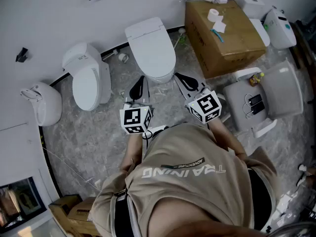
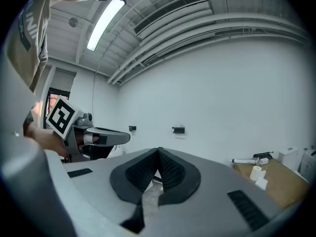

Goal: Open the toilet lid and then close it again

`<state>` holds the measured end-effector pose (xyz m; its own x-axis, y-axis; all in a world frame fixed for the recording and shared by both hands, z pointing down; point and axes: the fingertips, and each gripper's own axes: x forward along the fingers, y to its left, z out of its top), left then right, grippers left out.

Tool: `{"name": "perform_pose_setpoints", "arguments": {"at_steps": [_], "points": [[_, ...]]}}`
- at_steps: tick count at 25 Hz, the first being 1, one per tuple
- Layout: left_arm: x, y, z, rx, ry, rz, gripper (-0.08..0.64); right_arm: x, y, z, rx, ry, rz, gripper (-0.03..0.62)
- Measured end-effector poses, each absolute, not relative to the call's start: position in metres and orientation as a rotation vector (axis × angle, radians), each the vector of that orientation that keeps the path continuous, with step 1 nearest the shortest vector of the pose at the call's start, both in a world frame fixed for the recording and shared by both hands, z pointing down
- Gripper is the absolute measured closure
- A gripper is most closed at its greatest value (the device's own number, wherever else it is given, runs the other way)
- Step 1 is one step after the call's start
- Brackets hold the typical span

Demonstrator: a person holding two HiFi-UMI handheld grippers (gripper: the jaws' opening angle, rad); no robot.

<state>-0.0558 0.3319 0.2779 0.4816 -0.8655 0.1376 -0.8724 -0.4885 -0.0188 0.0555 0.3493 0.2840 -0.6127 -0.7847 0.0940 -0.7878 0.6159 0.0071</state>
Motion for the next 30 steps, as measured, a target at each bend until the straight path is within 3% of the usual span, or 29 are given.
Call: {"name": "perform_pose_setpoints", "arguments": {"at_steps": [30], "points": [[-0.117, 0.319, 0.324, 2.582, -1.447, 0.205, 0.555, 0.043, 0.328, 0.316, 1.479, -2.621, 0.316, 0.578]]}}
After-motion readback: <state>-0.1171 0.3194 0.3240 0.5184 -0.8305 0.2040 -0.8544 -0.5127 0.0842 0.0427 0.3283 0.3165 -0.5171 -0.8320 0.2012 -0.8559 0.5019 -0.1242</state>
